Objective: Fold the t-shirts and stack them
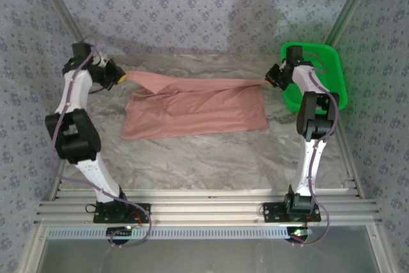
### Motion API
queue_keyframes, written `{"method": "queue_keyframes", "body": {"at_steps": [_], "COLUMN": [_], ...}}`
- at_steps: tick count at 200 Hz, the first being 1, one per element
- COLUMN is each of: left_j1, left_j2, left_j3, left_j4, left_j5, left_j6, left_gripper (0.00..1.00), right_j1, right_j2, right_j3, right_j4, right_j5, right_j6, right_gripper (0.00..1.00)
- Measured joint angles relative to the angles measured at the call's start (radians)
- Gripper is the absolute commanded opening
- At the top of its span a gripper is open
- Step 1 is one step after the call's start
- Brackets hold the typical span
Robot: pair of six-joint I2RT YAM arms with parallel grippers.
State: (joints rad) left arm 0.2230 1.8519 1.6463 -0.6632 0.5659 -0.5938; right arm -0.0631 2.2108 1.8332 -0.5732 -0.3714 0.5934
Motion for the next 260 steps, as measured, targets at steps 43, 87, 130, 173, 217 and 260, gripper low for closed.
{"method": "queue_keyframes", "body": {"at_steps": [43, 87, 130, 173, 217, 260], "left_j1": [0.053, 0.057, 0.060, 0.073, 0.078, 0.078], "left_j2": [-0.096, -0.115, -0.156, -0.161, -0.161, -0.161], "left_j3": [-0.243, -0.356, -0.479, -0.528, -0.551, -0.584], "left_j4": [0.081, 0.111, 0.140, 0.147, 0.152, 0.155], "left_j5": [0.015, 0.009, -0.013, -0.034, -0.036, -0.036], "left_j6": [-0.018, -0.008, 0.002, 0.003, 0.019, 0.032], "left_gripper": [0.00, 0.00, 0.00, 0.00, 0.00, 0.00], "right_j1": [0.005, 0.005, 0.018, 0.035, 0.049, 0.059], "right_j2": [-0.067, -0.122, -0.165, -0.200, -0.223, -0.225], "right_j3": [-0.117, -0.205, -0.277, -0.343, -0.396, -0.423], "right_j4": [0.014, 0.032, 0.042, 0.070, 0.093, 0.090], "right_j5": [0.000, 0.015, 0.027, 0.048, 0.064, 0.076], "right_j6": [-0.015, -0.038, -0.056, -0.071, -0.083, -0.087], "right_gripper": [0.00, 0.00, 0.00, 0.00, 0.00, 0.00]}}
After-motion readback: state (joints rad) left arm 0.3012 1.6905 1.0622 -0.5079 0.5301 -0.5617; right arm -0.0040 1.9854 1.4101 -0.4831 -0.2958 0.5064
